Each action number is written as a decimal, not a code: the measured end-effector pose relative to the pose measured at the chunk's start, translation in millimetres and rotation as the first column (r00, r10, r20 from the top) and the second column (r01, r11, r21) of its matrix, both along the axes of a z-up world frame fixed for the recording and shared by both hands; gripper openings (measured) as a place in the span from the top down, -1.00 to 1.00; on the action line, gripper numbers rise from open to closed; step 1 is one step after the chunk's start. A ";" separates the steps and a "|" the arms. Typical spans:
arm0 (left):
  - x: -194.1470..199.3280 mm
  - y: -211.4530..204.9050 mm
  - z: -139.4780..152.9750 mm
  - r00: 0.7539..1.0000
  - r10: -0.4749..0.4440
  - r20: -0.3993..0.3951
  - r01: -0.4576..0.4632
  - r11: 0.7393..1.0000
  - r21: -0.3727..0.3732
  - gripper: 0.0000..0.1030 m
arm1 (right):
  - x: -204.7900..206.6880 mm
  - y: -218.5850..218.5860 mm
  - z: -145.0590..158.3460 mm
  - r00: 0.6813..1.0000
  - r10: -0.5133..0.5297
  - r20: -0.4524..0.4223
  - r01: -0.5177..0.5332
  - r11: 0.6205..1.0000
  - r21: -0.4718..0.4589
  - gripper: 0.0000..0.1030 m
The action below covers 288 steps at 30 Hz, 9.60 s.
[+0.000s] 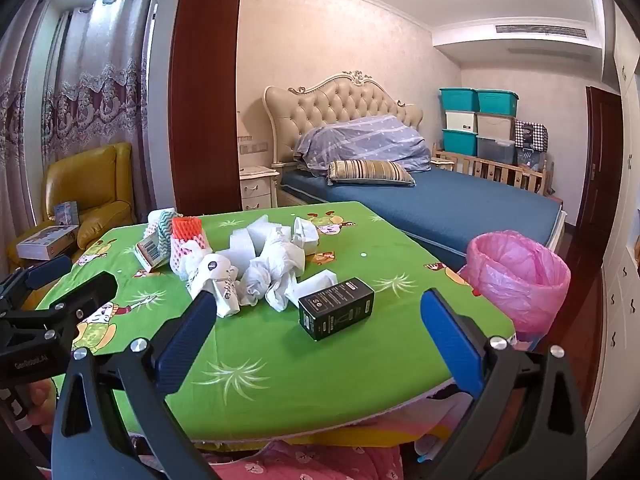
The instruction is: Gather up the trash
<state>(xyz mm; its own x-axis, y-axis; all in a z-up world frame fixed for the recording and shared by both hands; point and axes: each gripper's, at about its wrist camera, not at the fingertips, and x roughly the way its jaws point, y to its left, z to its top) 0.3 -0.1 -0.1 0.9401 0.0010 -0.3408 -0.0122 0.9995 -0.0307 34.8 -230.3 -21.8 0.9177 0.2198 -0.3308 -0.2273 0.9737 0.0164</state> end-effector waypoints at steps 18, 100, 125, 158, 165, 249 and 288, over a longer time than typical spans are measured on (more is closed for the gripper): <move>-0.1 -0.4 0.3 1.000 -0.001 0.000 0.001 1.000 -0.011 -0.88 | 2.7 -2.1 -0.4 1.000 -0.001 -0.009 0.001 1.000 0.005 -0.91; -1.0 4.4 -4.4 1.000 0.003 0.001 -0.003 1.000 -0.022 -0.88 | 5.7 1.5 -12.9 0.998 0.004 -0.070 -0.002 1.000 0.024 -0.91; 54.2 59.2 -57.2 0.951 0.085 -0.297 -0.130 0.982 -0.136 -0.88 | 113.5 8.4 -69.8 0.931 0.030 -0.363 -0.020 0.999 0.031 -0.91; 147.0 5.6 -79.3 0.916 0.032 -0.400 -0.090 0.988 -0.126 -0.88 | 167.9 -36.2 -95.9 0.923 -0.057 -0.381 0.070 0.997 0.019 -0.38; 166.3 4.5 -69.8 0.929 0.099 -0.358 -0.151 0.981 -0.121 -0.76 | 171.5 -34.8 -93.4 0.939 -0.019 -0.344 0.027 1.000 0.016 0.25; 351.8 -381.8 -26.9 0.804 -0.545 -0.237 0.525 0.838 -0.147 -0.73 | 201.7 -338.9 -68.2 0.906 -0.413 -0.095 0.420 0.905 0.067 -0.36; 115.5 37.4 -50.5 0.976 0.073 -0.206 -0.062 0.996 0.061 -0.83 | 156.2 8.7 -69.6 0.966 0.057 -0.253 -0.073 0.996 -0.056 -0.52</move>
<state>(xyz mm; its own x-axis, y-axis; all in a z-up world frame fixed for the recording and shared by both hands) 115.8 37.3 -50.6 0.8459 0.0856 -0.5264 -0.0799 0.9962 0.0336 191.0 -221.6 -91.4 0.7880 0.2471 -0.5639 -0.2869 0.9578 0.0188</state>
